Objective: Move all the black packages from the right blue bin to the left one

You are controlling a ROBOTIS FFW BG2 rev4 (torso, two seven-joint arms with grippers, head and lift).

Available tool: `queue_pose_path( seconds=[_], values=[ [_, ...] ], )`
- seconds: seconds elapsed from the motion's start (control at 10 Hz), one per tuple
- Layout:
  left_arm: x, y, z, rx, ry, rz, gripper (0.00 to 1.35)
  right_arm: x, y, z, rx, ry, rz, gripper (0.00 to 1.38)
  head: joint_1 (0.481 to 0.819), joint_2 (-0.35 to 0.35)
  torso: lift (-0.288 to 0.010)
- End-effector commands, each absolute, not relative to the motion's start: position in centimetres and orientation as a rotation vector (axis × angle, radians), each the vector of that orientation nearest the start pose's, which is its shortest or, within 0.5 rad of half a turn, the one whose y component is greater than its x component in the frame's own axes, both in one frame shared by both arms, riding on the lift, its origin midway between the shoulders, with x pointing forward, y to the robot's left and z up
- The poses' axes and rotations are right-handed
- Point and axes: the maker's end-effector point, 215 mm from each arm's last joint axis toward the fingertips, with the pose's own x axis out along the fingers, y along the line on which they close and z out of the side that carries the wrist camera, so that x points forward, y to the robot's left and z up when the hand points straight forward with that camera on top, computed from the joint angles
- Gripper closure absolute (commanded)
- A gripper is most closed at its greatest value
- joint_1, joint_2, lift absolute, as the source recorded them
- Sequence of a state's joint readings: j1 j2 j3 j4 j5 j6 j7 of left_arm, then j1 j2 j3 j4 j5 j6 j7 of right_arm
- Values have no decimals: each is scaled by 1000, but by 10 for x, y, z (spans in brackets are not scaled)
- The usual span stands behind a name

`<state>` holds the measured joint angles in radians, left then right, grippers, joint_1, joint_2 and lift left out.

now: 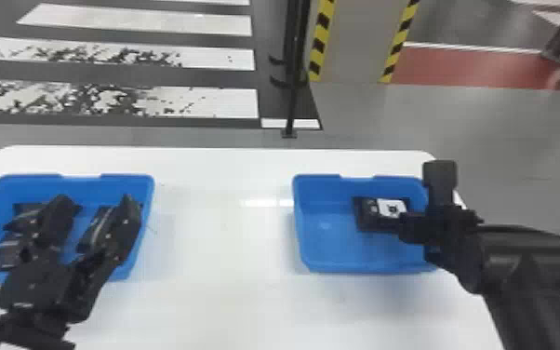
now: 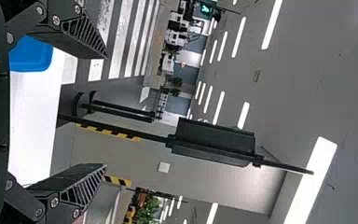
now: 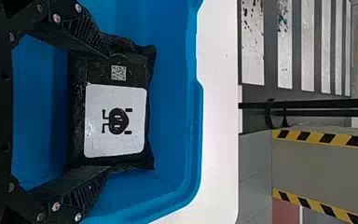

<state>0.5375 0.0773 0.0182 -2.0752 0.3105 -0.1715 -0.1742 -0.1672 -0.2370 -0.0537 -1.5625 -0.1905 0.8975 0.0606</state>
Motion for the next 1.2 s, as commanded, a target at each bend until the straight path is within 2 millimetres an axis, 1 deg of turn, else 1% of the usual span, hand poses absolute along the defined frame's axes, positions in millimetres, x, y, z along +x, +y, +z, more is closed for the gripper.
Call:
queue_pose_path(
  seconds=[0.0, 0.1, 0.2, 0.3, 0.4, 0.5, 0.6, 0.7, 0.9, 1.1],
  values=[
    [430, 219, -282, -222, -146, -170, 223, 573, -331, -482, 23, 737, -6, 335, 695, -124, -140],
    [430, 219, -283, -224, -144, -169, 223, 581, -328, -484, 37, 728, 22, 869, 695, -125, -140],
    [430, 220, -283, -225, -144, -167, 223, 583, -317, -482, 67, 707, 43, 1150, 695, -123, -140],
    [429, 221, -284, -230, -145, -165, 223, 585, -308, -479, 73, 695, 66, 1153, 695, -116, -140],
    [429, 221, -283, -231, -150, -163, 223, 586, -297, -478, 98, 679, 95, 1185, 695, -106, -140],
    [429, 221, -284, -234, -150, -163, 223, 582, -280, -476, 160, 658, 140, 1185, 695, -93, -140],
    [429, 222, -280, -237, -162, -162, 223, 570, -260, -471, 210, 630, 183, 1185, 695, -74, -140],
    [429, 222, -279, -240, -167, -162, 223, 561, -249, -460, 247, 594, 213, 1184, 695, -65, -140],
    [429, 221, -275, -240, -179, -162, 223, 549, -225, -424, 337, 503, 291, 1184, 695, -28, -140],
    [429, 220, -272, -244, -190, -165, 223, 542, -185, -359, 466, 365, 432, 1184, 695, 6, -140]
  ],
)
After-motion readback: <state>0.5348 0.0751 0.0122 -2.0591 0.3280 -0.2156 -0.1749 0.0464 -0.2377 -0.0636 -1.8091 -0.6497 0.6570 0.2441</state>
